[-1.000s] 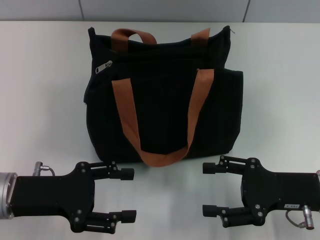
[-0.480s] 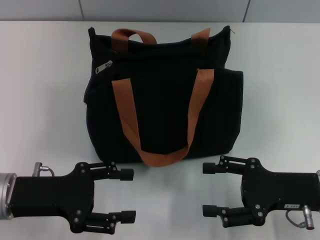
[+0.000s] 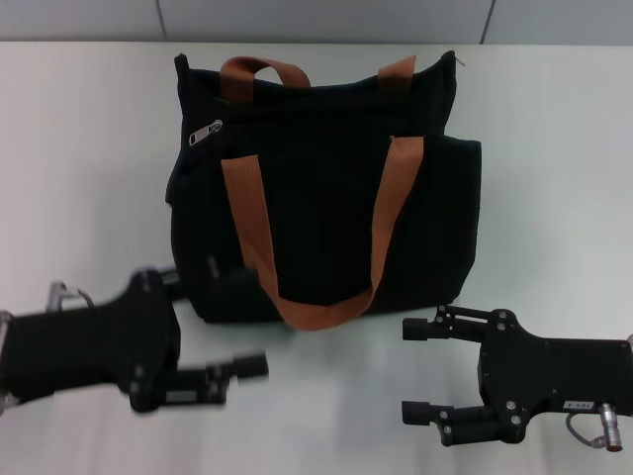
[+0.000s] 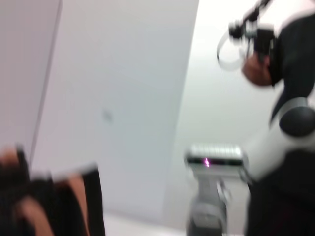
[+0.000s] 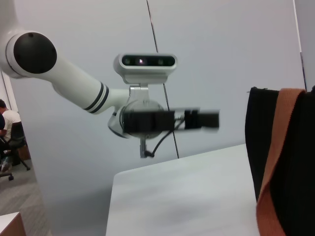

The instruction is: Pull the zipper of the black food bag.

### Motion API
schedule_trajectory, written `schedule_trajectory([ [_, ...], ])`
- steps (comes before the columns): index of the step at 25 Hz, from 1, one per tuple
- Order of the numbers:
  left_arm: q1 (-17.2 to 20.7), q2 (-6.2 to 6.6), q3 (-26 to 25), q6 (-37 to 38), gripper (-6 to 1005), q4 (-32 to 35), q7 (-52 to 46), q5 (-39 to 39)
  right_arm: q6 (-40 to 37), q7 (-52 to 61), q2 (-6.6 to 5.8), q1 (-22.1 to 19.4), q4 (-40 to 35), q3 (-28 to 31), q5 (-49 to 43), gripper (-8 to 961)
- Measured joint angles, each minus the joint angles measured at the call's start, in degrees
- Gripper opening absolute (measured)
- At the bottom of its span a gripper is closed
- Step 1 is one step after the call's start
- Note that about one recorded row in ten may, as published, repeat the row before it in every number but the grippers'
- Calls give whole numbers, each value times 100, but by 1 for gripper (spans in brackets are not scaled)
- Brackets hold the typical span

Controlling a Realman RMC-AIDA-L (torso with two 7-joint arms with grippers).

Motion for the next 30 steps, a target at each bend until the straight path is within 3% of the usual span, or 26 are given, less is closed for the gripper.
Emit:
schedule_trajectory([
  [1, 0, 0, 0, 0, 798, 0, 0, 0, 3, 0, -2, 0, 0, 4, 0, 816],
  [3, 15, -215, -923, 214, 798, -8, 172, -51, 4, 0, -2, 0, 0, 10, 0, 817],
  [4, 26, -251, -1067, 222, 798, -14, 216, -84, 5, 0, -2, 0, 0, 12, 0, 817],
  [6, 79, -309, -1329, 226, 799, -124, 390, -371, 4, 0, -2, -4, 0, 15, 0, 817],
  [10, 155, -300, -1417, 217, 798, -427, 628, -1053, 4, 0, -2, -10, -2, 17, 4, 817],
  [13, 286, -221, -1509, -81, 798, -520, 805, -1633, 4, 0, -6, -17, -3, 17, 7, 817],
  [14, 307, -124, -1558, -289, 798, -503, 801, -1643, 4, 0, -9, -21, -6, 17, 7, 817],
  [16, 315, -34, -1568, -462, 798, -500, 787, -1625, 4, 0, -10, -34, -23, 17, 9, 817],
  [20, 333, 288, -1522, -909, 798, -506, 758, -1368, 4, 0, -14, -40, -28, 17, 9, 816],
  [22, 346, 366, -1514, -1028, 799, -446, 745, -1136, 4, 0, -19, -47, -32, 17, 9, 816],
  [26, 316, 441, -1543, -1136, 799, -328, 705, -490, -1, 0, -21, -53, -35, 17, 7, 817],
  [30, 248, 407, -1541, -1208, 798, -285, 689, -320, -6, 0, -20, -53, -35, 17, 6, 816],
])
